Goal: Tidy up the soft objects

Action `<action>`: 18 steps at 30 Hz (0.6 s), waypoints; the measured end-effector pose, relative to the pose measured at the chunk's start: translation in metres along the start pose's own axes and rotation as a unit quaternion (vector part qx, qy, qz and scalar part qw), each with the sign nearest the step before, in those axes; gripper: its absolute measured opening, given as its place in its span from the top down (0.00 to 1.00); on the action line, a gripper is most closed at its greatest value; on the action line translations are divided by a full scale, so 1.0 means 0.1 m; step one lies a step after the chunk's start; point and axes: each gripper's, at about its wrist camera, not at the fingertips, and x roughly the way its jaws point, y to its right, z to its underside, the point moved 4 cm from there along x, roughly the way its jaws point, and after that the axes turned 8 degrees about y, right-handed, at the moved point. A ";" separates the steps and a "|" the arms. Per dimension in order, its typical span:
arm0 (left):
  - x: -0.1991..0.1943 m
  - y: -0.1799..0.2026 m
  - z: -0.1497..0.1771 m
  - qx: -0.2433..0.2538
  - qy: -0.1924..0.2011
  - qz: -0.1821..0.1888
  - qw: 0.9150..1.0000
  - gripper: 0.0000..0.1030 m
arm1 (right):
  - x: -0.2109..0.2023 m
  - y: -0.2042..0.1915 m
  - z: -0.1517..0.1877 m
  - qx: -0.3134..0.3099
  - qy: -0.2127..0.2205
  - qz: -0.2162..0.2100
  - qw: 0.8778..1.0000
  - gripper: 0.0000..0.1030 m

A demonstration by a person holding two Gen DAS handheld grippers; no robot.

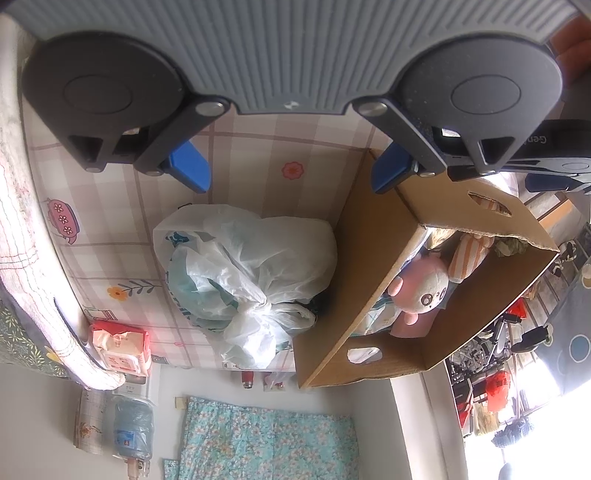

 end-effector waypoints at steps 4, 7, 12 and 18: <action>0.00 0.00 0.00 0.000 -0.001 -0.001 1.000 0.00 | 0.01 -0.01 0.00 -0.001 -0.003 -0.001 1.000 0.09; 0.01 -0.02 -0.01 -0.002 -0.001 -0.003 1.000 0.00 | 0.03 -0.03 0.00 -0.003 -0.005 -0.004 1.000 0.09; 0.01 -0.04 -0.01 -0.006 -0.001 -0.006 1.000 0.00 | 0.05 -0.07 -0.02 -0.009 -0.006 -0.011 1.000 0.09; 0.01 -0.05 -0.02 -0.007 -0.001 -0.007 1.000 0.00 | 0.06 -0.11 -0.03 -0.014 -0.007 -0.015 1.000 0.09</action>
